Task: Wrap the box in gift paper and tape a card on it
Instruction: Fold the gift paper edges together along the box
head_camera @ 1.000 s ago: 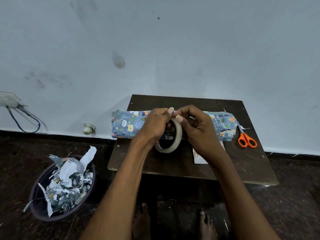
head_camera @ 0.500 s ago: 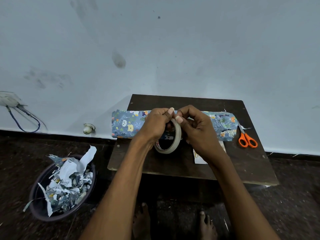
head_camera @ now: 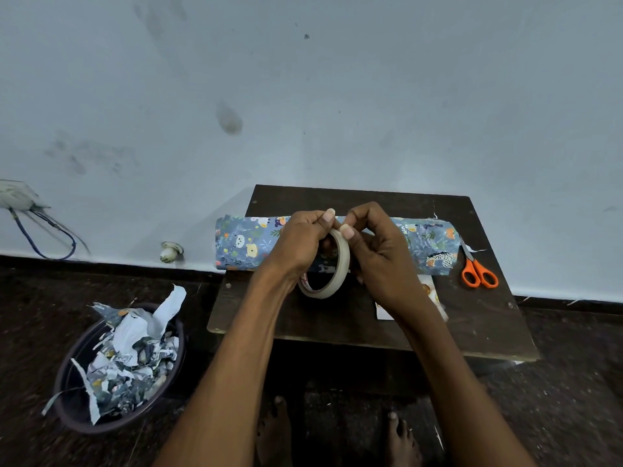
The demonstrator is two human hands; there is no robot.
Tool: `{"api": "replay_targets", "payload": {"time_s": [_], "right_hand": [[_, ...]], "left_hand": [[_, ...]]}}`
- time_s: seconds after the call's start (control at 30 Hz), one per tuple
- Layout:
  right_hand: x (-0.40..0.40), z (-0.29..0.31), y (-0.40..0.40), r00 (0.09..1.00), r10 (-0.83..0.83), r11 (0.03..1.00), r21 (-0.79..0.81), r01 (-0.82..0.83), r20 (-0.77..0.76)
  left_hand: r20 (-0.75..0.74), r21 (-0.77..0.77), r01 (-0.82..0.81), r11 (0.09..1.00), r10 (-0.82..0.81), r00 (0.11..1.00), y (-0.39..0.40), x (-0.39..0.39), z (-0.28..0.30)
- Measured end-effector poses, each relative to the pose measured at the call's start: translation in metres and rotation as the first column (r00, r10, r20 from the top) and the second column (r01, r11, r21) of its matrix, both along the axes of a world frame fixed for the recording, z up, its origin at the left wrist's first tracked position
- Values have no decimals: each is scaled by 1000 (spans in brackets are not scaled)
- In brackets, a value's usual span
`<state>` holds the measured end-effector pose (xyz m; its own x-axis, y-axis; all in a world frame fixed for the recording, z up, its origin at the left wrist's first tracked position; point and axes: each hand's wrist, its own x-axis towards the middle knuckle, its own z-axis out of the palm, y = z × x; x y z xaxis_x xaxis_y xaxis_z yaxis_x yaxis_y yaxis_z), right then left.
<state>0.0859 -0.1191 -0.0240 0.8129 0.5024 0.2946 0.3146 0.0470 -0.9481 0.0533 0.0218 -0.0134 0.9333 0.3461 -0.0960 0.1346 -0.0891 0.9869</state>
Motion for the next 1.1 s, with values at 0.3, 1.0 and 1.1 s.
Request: {"api": "replay_targets", "payload": {"time_s": [0.3,1.0,1.1], "right_hand": [[-2,1,2,993,-102,990,95,107,-57],[-8,2,0,989,-137,989,41,140,-62],[-9,4,-1,986,-154,987,41,157,-58]], "left_hand": [[-10,5,-17,1000,18,1000,-1,1,0],[-2,35,-59,998,60,998,-4,2,-1],[-1,72,-64,995,64,998,-6,1,0]]}}
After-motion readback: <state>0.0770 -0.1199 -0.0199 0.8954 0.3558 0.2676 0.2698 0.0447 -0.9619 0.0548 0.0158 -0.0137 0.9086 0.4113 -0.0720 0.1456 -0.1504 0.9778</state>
